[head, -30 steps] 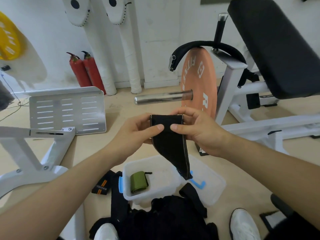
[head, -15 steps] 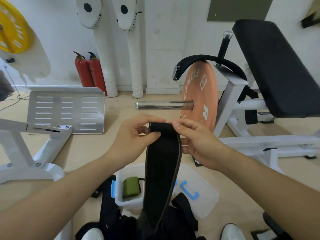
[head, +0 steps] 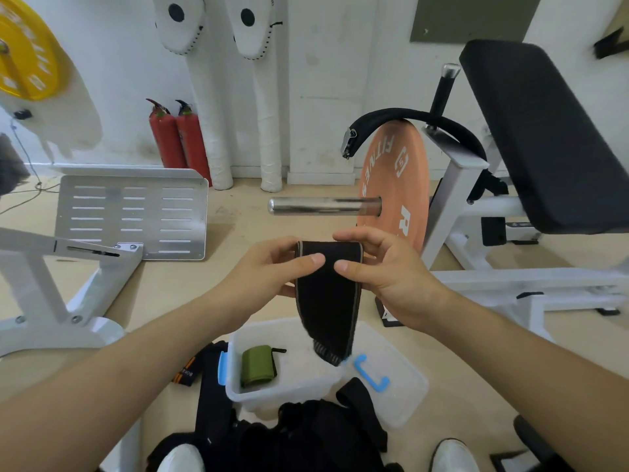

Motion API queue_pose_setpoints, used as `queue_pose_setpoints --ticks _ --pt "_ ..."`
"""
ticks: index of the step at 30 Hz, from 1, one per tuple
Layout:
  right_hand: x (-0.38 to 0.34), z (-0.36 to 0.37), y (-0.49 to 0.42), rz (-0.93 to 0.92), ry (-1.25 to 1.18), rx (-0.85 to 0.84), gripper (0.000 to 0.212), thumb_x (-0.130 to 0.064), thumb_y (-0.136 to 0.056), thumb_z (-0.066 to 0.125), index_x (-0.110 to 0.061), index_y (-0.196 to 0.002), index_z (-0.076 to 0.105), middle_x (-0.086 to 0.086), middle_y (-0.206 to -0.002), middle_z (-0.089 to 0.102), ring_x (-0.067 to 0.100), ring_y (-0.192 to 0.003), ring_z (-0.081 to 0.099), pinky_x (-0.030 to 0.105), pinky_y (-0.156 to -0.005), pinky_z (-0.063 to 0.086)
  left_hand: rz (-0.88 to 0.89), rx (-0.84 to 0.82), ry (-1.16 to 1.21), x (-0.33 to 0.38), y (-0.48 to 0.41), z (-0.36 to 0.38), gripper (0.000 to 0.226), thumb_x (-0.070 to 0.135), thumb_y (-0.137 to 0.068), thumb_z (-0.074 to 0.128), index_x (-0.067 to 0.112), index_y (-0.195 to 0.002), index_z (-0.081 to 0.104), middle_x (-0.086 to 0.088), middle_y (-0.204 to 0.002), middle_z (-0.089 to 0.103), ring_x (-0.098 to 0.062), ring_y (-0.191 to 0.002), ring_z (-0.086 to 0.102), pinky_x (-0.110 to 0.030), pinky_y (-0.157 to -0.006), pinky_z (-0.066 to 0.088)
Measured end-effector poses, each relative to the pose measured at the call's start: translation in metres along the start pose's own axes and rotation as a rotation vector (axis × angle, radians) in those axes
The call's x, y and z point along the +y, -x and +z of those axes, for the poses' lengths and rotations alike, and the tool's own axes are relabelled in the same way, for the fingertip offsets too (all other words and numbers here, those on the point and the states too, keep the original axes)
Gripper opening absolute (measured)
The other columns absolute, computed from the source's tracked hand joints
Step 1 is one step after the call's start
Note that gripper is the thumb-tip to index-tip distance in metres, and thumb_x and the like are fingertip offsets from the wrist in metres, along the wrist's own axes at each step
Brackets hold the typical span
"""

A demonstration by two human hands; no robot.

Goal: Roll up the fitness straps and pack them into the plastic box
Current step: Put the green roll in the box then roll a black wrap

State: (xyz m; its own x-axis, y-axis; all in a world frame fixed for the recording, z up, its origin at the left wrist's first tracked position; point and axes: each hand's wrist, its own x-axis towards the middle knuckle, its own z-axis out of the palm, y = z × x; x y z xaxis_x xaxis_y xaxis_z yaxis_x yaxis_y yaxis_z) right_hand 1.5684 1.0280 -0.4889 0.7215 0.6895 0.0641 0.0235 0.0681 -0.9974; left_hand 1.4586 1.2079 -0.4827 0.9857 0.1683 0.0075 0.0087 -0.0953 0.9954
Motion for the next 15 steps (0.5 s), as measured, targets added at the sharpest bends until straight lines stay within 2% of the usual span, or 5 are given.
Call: queue_pose_setpoints --ticks 4,9,12,15 --pt "0.000 -0.001 -0.002 -0.045 0.085 0.013 0.039 0.002 -0.084 0.075 -0.014 -0.118 0.067 0.012 -0.124 0.066 0.026 -0.105 0.072 0.041 -0.090 0.061 0.074 0.037 -0.007 -0.003 -0.003 -0.001 0.023 0.012 -0.097 0.065 0.013 -0.120 0.066 -0.010 -0.106 0.075 -0.023 -0.099 0.075 -0.037 -0.080 0.063" --pt "-0.003 -0.002 -0.004 0.041 0.074 -0.027 0.031 -0.018 -0.094 0.068 -0.017 -0.124 0.065 0.012 -0.122 0.068 0.025 -0.109 0.071 0.047 -0.088 0.061 0.163 0.062 -0.053 -0.007 -0.006 -0.005 0.029 0.005 -0.094 0.067 0.016 -0.121 0.065 -0.013 -0.116 0.067 -0.029 -0.097 0.075 -0.043 -0.081 0.063" --pt "-0.003 -0.002 -0.006 0.104 0.089 -0.069 0.028 -0.029 -0.099 0.060 -0.019 -0.125 0.064 0.015 -0.118 0.070 0.031 -0.107 0.071 0.051 -0.089 0.060 0.242 0.115 -0.146 -0.012 -0.009 -0.007 0.032 0.004 -0.092 0.071 0.024 -0.117 0.068 -0.002 -0.111 0.068 -0.028 -0.096 0.071 -0.040 -0.082 0.062" --pt "-0.002 -0.001 -0.007 0.164 0.038 -0.087 0.028 -0.039 -0.102 0.054 -0.021 -0.117 0.068 0.013 -0.112 0.070 0.038 -0.106 0.070 0.054 -0.090 0.059 0.308 0.153 -0.213 -0.015 -0.010 -0.007 0.037 0.002 -0.089 0.074 0.030 -0.114 0.070 0.008 -0.108 0.070 -0.029 -0.099 0.067 -0.044 -0.088 0.060"
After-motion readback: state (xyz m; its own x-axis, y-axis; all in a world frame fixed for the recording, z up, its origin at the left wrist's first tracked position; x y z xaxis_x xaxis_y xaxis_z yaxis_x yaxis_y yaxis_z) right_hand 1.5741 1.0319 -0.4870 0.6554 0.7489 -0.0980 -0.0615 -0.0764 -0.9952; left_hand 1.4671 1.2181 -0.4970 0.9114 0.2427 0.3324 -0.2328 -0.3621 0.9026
